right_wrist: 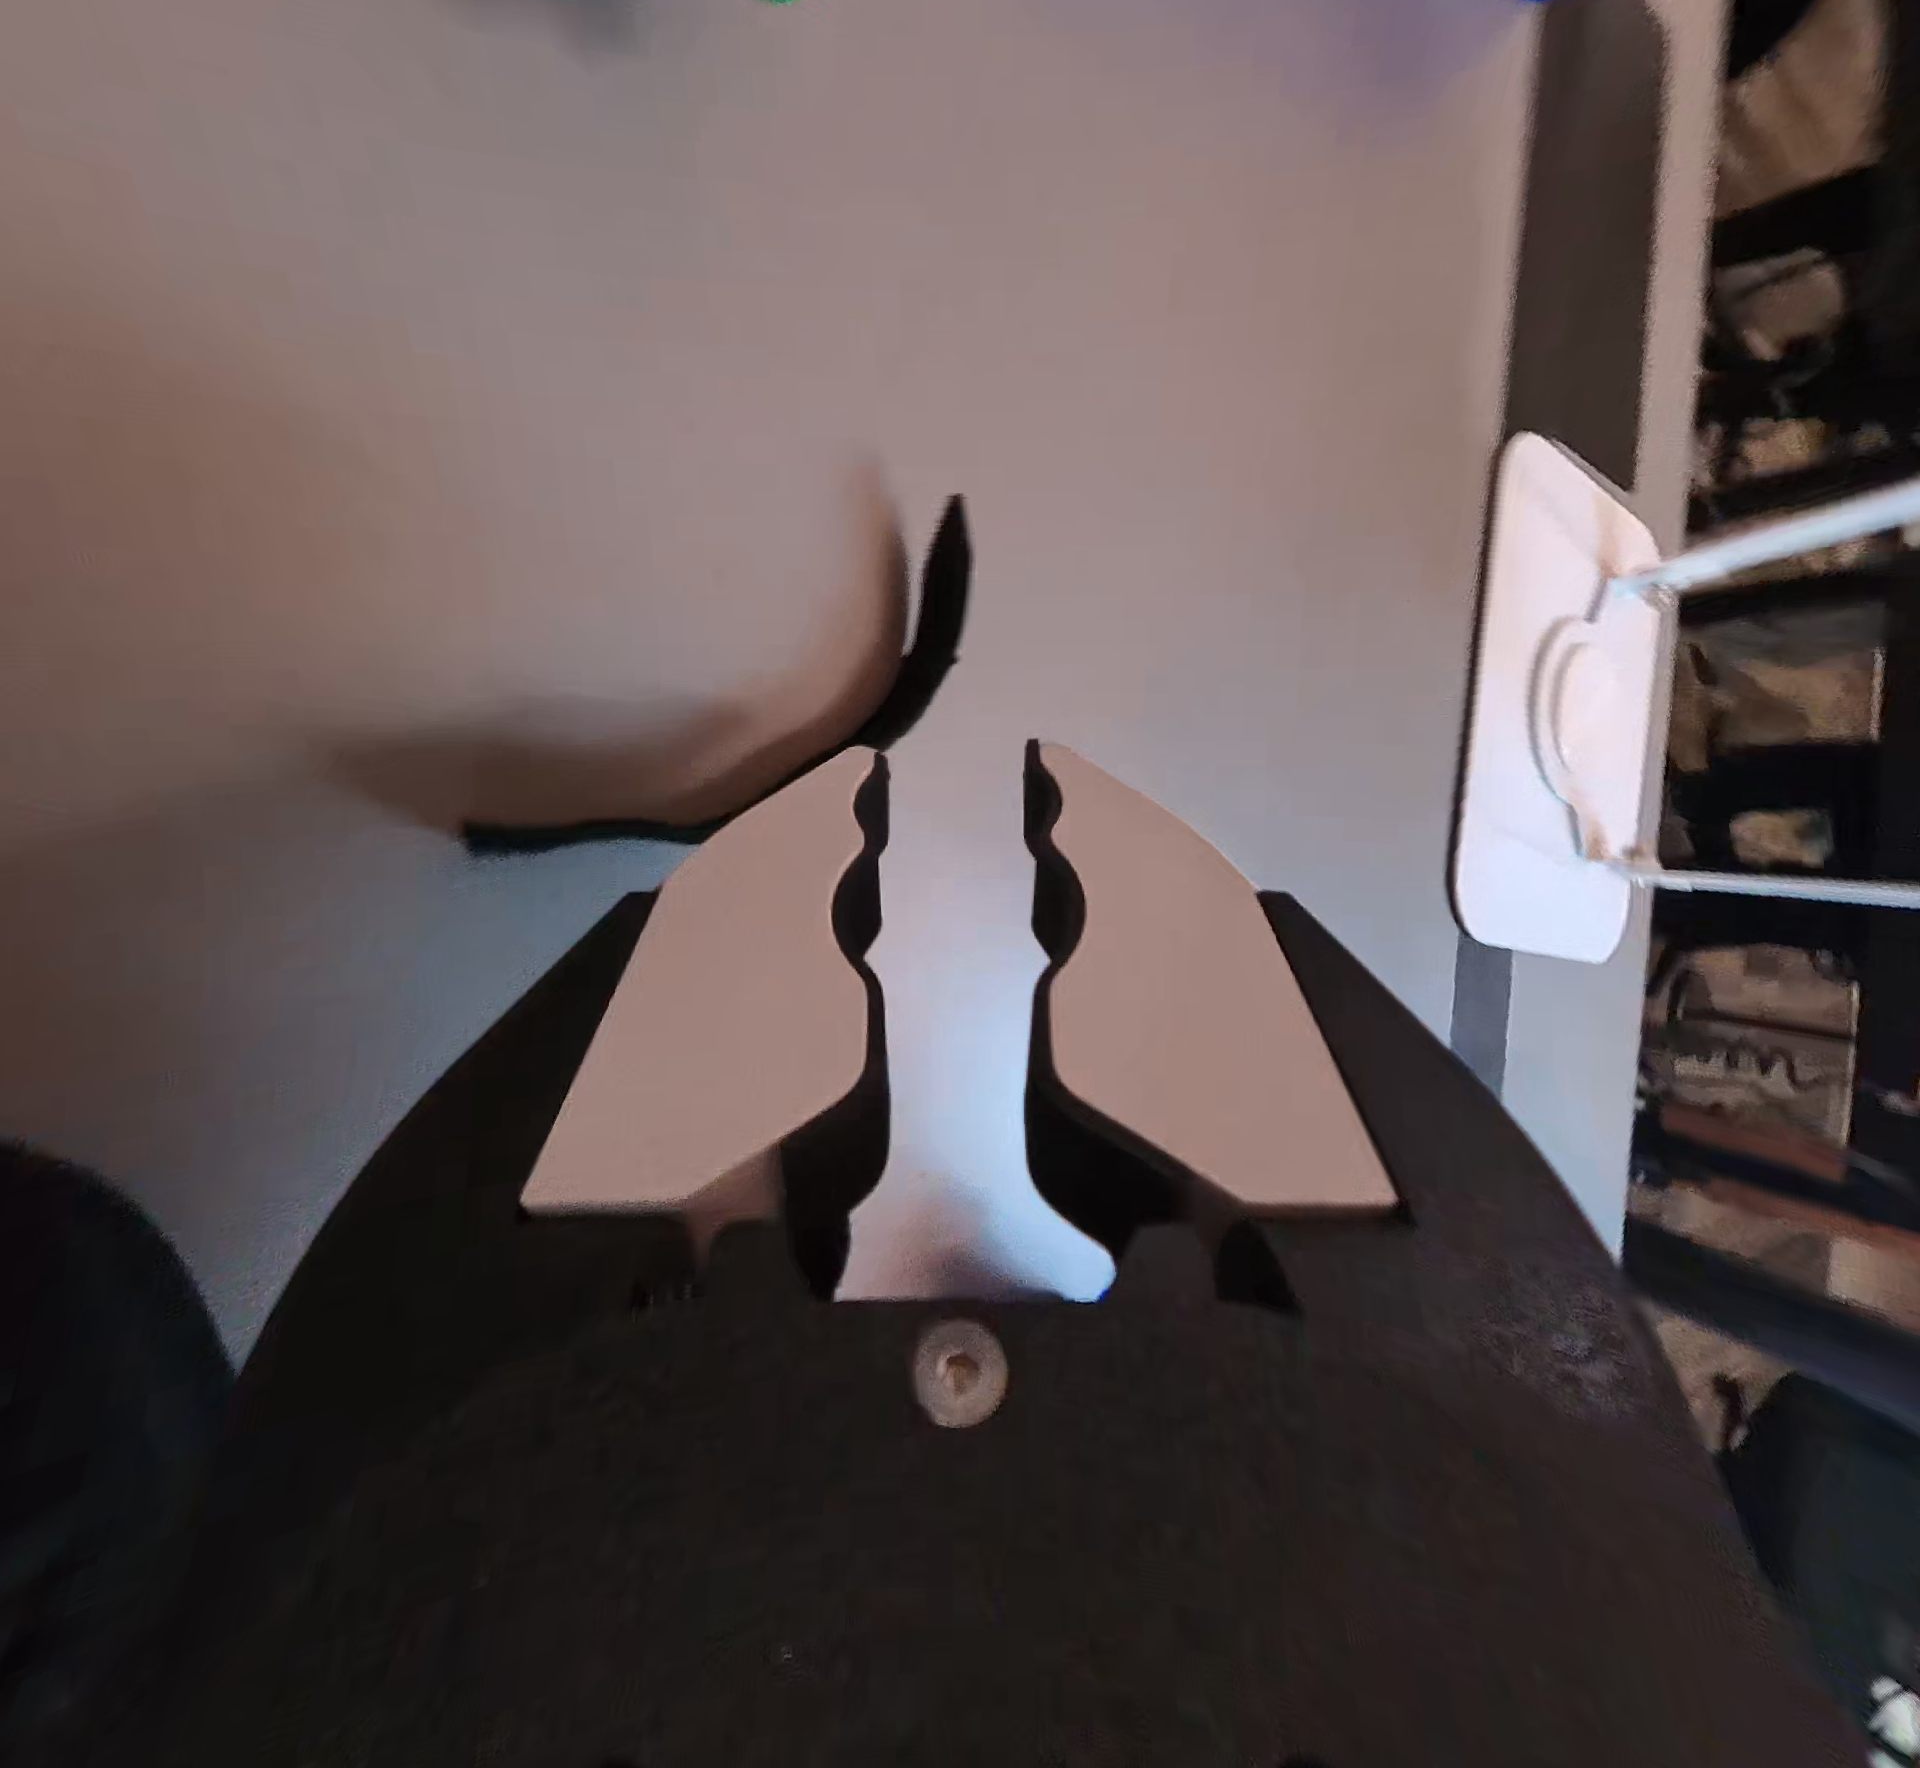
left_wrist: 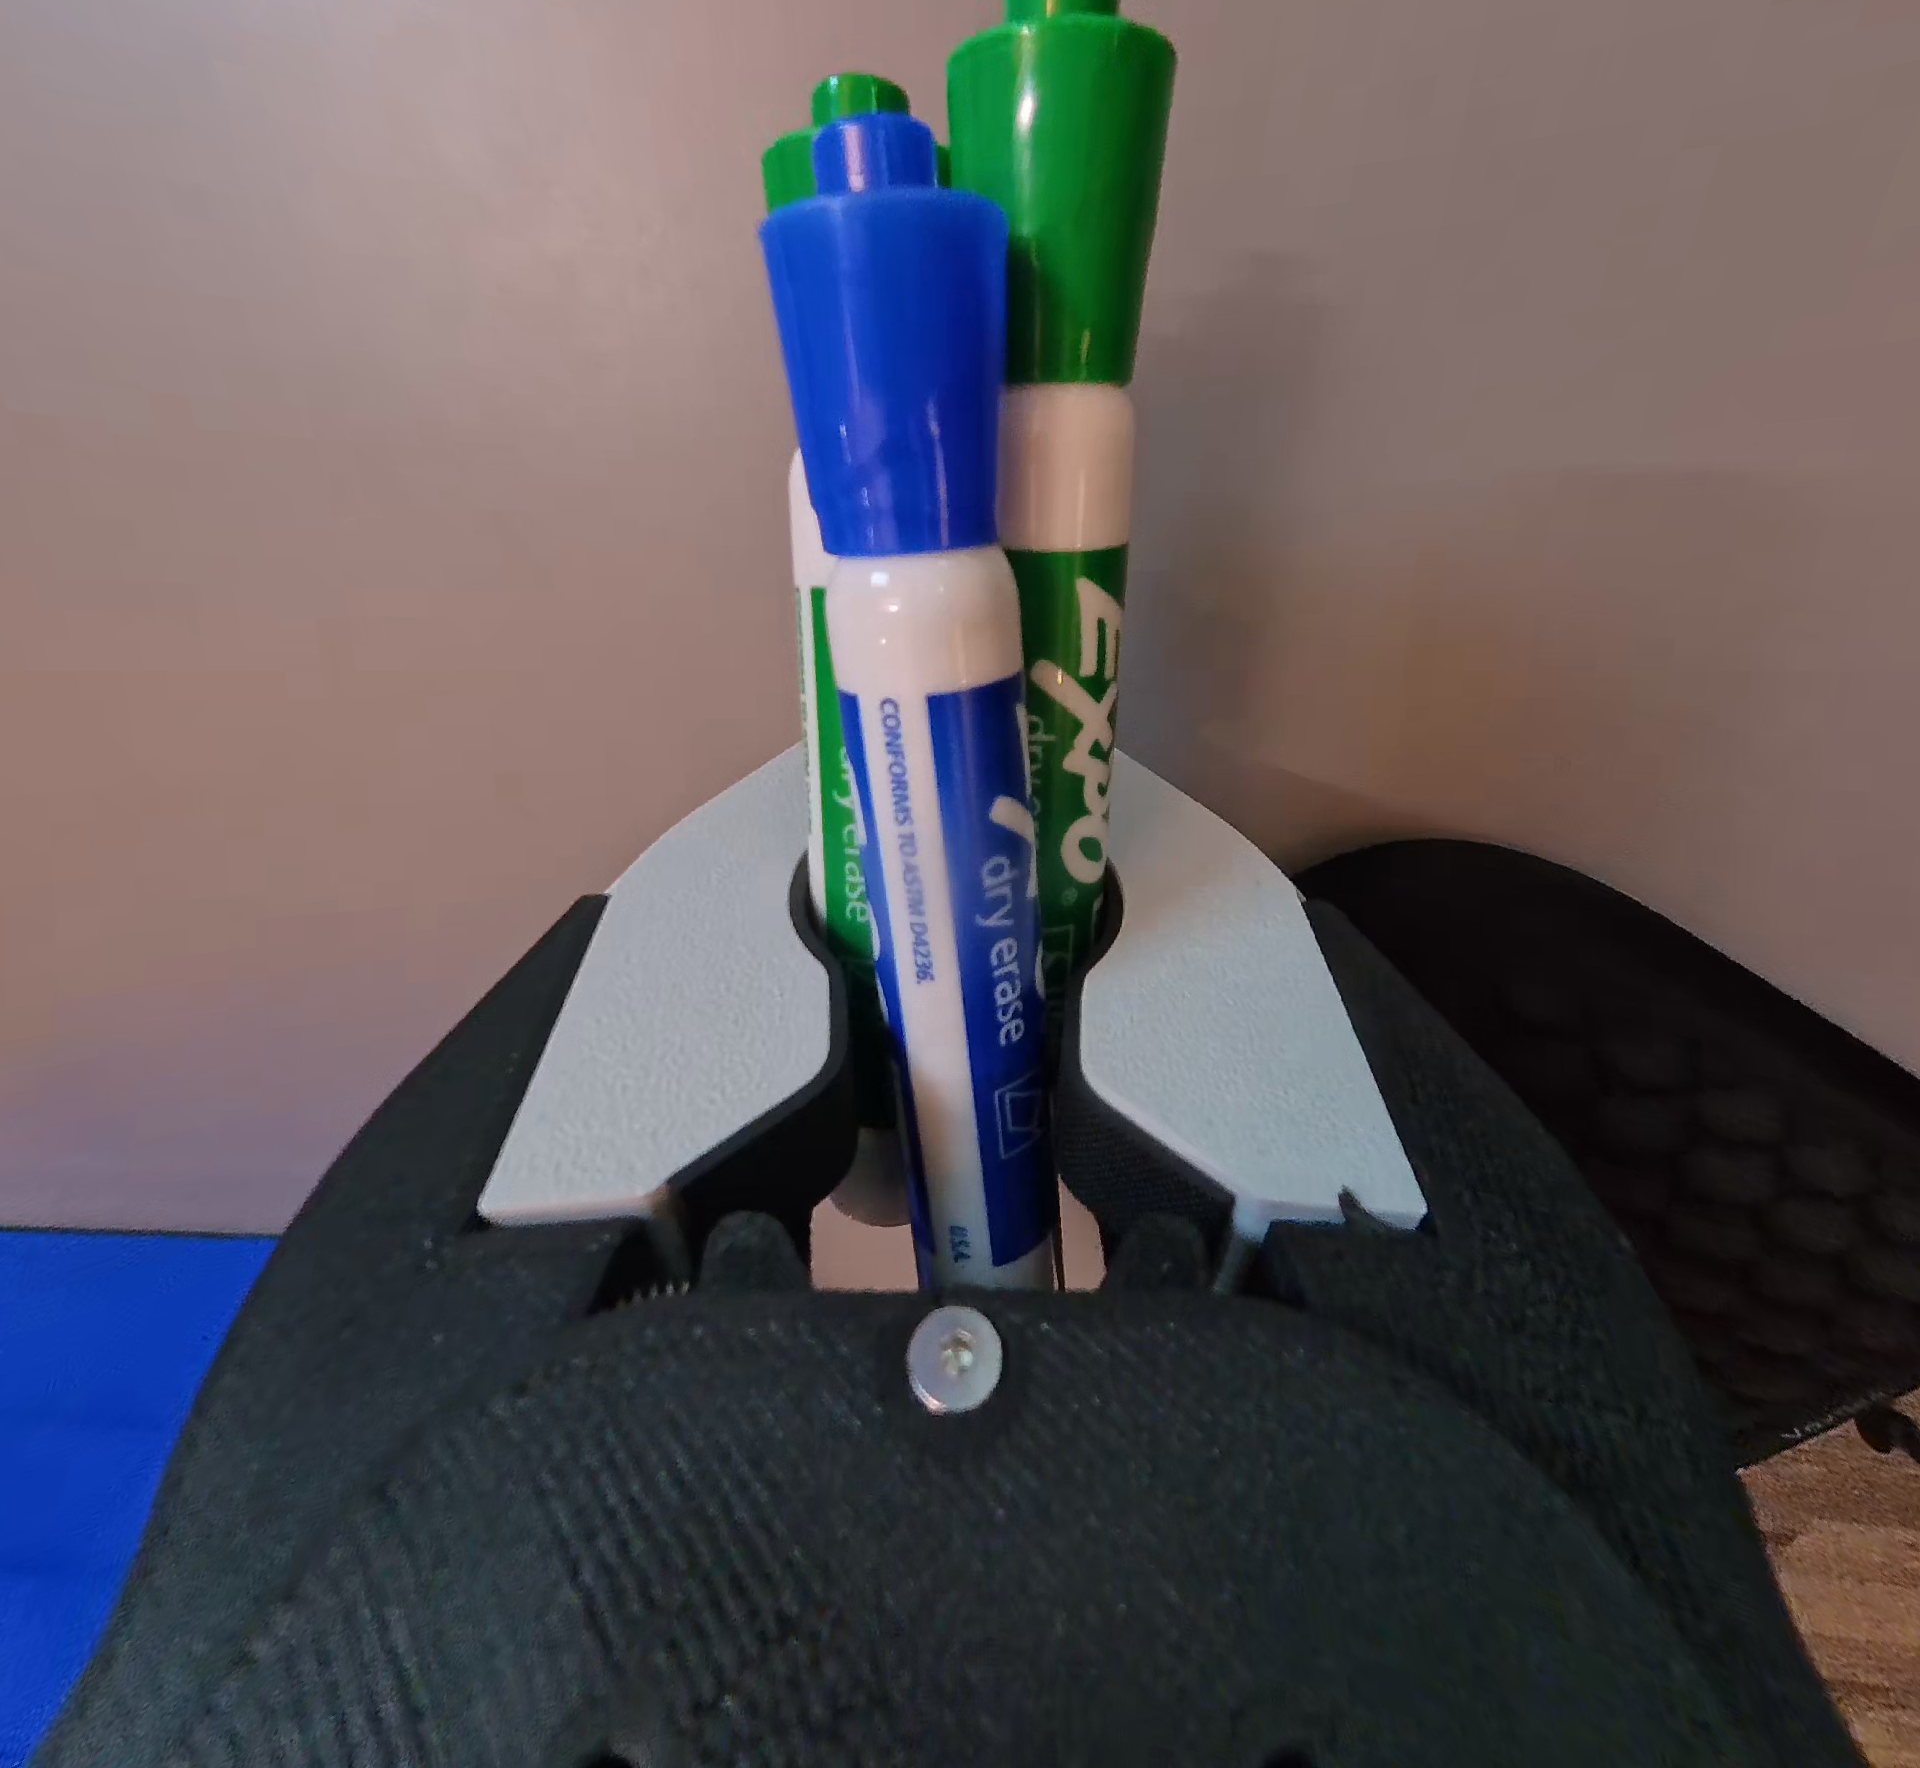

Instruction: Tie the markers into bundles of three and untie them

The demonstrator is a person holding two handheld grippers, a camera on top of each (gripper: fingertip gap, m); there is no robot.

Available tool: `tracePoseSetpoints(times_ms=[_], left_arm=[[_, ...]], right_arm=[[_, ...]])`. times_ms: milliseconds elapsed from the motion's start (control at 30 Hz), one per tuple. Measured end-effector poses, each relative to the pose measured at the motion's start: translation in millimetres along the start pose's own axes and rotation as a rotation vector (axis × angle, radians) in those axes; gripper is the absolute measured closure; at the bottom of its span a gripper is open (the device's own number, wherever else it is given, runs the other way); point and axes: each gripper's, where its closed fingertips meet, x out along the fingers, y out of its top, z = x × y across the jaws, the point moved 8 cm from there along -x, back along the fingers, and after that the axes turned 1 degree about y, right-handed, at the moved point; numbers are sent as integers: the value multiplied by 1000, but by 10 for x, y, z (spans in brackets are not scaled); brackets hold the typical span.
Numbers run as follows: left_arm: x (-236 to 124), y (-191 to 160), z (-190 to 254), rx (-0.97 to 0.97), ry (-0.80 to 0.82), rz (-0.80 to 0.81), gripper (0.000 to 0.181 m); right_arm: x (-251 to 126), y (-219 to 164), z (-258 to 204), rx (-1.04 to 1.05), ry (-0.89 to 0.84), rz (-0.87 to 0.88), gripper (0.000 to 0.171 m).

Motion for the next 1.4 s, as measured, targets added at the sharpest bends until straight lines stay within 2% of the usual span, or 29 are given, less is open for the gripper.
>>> tracePoseSetpoints(times_ms=[233, 467, 567, 667, 767, 933, 1133, 1300, 1400], left_arm=[[-7, 21, -5, -14, 3, -7, 139], [-30, 38, -24, -29, 9, -9, 138], [-56, 30, -22, -40, 13, 7, 139], [-59, 19, -21, -41, 9, 23, 138], [-28, 11, -42, -44, 2, 21, 138], [-20, 18, -41, -43, 1, 21, 138], [-51, -26, -10, -47, 6, 30, 138], [-37, -40, 9, -42, 3, 20, 138], [-65, -33, 28, -39, 6, 24, 139]], right_arm=[[53, 90, -110, -111, 300, -36, 134], [130, 174, 122, -171, 467, -95, 133], [133, -19, 200, -106, 480, -143, 141], [227, -152, 65, -19, 492, -96, 143], [255, -17, -54, -20, 475, -8, 147], [299, 177, -139, -35, 497, 20, 147], [246, -10, -88, 74, 425, 41, 146], [370, 82, -224, 57, 379, 60, 120], [437, 174, -237, 49, 378, 65, 120]])
